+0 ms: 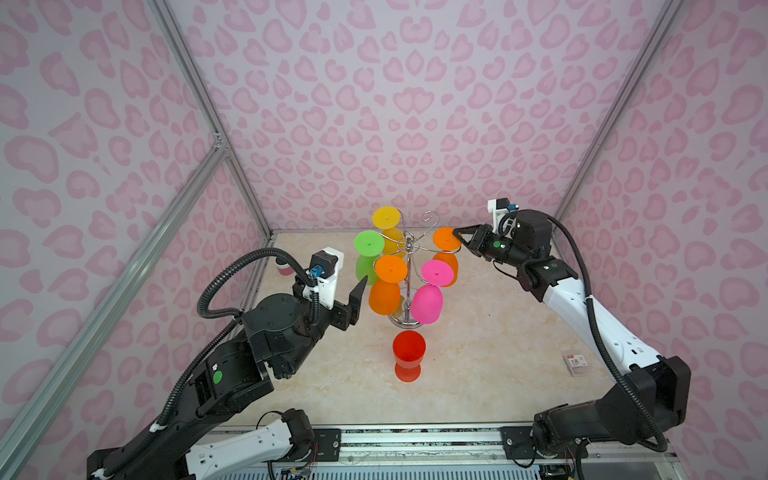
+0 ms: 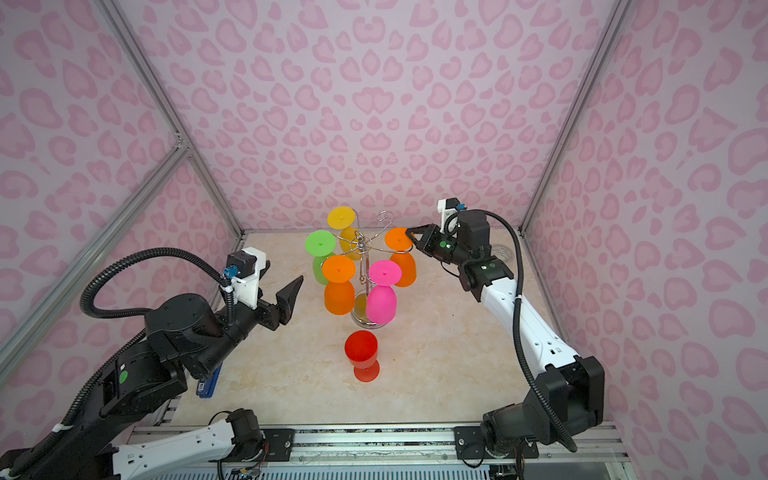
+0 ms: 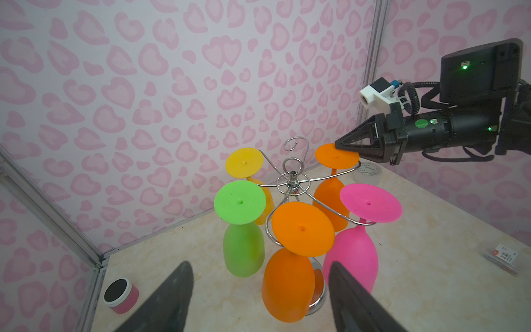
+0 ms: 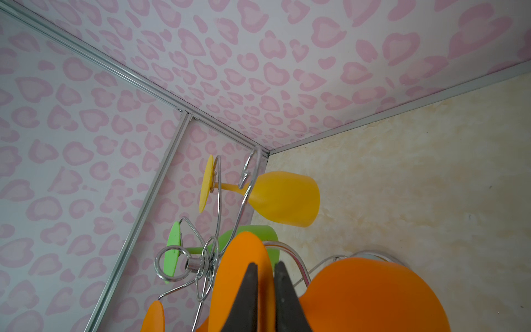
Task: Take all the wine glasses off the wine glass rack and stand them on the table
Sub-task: 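Close the right gripper on the orange glass's base disc on the rack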
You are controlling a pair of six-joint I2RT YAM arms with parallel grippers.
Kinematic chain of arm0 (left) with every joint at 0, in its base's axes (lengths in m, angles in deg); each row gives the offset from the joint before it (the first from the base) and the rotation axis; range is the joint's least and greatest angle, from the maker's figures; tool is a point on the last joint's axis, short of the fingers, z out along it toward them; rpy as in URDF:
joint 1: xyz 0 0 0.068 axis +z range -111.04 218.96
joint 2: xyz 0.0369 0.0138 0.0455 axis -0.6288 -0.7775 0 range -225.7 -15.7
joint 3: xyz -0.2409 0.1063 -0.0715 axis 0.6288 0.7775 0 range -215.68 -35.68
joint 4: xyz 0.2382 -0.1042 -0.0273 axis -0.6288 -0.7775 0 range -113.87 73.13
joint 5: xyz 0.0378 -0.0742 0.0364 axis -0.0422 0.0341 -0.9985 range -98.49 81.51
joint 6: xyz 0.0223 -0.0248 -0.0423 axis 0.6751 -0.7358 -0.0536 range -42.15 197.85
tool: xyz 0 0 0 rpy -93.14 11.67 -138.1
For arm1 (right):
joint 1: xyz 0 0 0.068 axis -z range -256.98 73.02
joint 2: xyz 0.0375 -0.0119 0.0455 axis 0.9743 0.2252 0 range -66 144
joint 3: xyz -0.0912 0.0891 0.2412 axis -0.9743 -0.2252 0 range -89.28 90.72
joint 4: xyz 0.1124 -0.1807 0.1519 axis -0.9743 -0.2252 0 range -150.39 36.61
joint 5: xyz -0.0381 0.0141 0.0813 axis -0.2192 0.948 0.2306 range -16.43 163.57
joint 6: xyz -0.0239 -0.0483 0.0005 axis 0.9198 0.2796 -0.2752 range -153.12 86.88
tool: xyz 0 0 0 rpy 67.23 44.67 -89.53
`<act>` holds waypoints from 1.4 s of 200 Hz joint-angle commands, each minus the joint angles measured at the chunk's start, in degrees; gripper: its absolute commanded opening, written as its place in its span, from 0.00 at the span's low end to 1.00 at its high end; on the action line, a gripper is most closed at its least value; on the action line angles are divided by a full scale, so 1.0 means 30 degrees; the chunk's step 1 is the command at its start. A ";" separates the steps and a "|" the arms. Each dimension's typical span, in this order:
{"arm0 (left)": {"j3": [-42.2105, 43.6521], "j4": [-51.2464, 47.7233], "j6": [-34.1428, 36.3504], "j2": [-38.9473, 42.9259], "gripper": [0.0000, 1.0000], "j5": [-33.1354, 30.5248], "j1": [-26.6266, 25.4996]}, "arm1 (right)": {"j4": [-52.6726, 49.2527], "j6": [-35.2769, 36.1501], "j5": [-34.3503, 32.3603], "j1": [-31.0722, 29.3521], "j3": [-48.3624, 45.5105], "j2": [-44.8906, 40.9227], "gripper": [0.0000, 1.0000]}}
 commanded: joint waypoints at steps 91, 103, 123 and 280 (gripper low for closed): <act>0.0159 0.0573 -0.0125 -0.0259 0.76 0.0282 0.0225 | 0.7864 -0.5538 0.2851 0.1394 -0.2445 -0.0043 0.00; 0.0159 0.0588 -0.0125 -0.0298 0.76 0.0271 0.0254 | 0.9175 -0.6450 0.3187 0.1606 -0.2793 -0.0013 0.00; 0.0158 0.0586 -0.0154 -0.0321 0.76 0.0311 0.0276 | 1.1291 -0.8027 0.3719 0.1905 -0.3304 0.0125 0.00; 0.0159 0.0559 -0.0184 -0.0426 0.76 0.0592 0.0371 | 0.7938 -0.6308 0.4182 0.2165 -0.4374 -0.2595 0.00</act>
